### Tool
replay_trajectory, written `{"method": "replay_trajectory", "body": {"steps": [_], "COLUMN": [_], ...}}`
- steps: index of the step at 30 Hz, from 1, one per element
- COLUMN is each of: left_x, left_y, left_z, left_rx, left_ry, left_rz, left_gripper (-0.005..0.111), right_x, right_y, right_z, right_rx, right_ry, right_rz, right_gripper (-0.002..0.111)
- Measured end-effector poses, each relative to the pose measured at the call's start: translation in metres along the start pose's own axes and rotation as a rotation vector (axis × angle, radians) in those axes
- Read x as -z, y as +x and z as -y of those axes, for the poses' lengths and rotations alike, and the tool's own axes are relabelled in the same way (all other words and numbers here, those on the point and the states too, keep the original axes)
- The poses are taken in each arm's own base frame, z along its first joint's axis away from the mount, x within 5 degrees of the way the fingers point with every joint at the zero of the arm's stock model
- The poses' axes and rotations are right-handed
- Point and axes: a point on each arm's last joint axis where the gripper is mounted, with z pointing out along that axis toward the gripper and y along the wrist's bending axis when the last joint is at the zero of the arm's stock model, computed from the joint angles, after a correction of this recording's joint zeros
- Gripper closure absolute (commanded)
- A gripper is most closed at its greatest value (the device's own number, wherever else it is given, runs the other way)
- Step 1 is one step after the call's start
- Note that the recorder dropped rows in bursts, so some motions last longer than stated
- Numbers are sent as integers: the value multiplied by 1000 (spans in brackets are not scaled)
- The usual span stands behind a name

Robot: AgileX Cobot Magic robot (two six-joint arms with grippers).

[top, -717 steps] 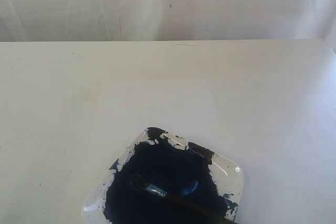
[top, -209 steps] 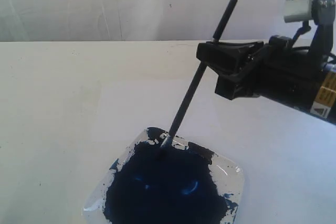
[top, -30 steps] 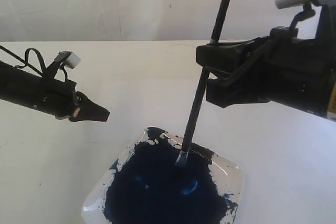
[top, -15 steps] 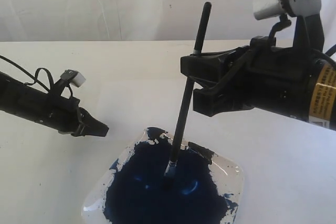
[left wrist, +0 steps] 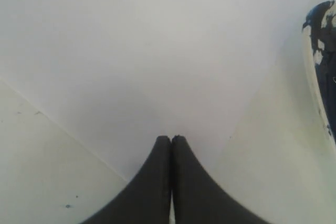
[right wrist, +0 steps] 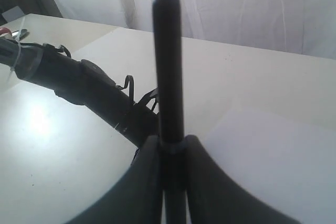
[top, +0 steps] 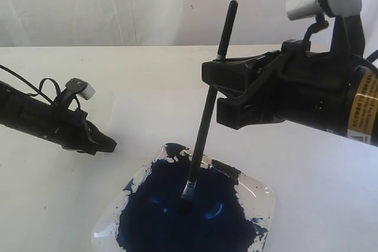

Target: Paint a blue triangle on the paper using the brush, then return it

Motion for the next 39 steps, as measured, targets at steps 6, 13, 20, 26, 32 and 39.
{"method": "replay_trajectory", "body": {"steps": [6,13,20,26,32,39], "left_x": [0,0,0,0,0,0], "left_y": [0,1,1,1,1,1], "left_z": [0,0,0,0,0,0], "left_rx": [0,-12,-20,-20,-20,-20], "left_ry": [0,1,1,1,1,3], "left_rz": [0,-11,-16,-16,-16,-16], "left_gripper": [107,107,107,107,107,107], "right_x": [0,-1,-8,-17,-23,-31], "right_y": [0,-2,-7,-5,0,-6], "right_z": [0,0,2,5,7,9], "right_rx": [0,10,33,36,39,83], "right_ry": [0,2,2,6,10,10], "right_rz": [0,9,8,-13,-38,-32], "right_gripper": [108,108,108,108,108,108]}}
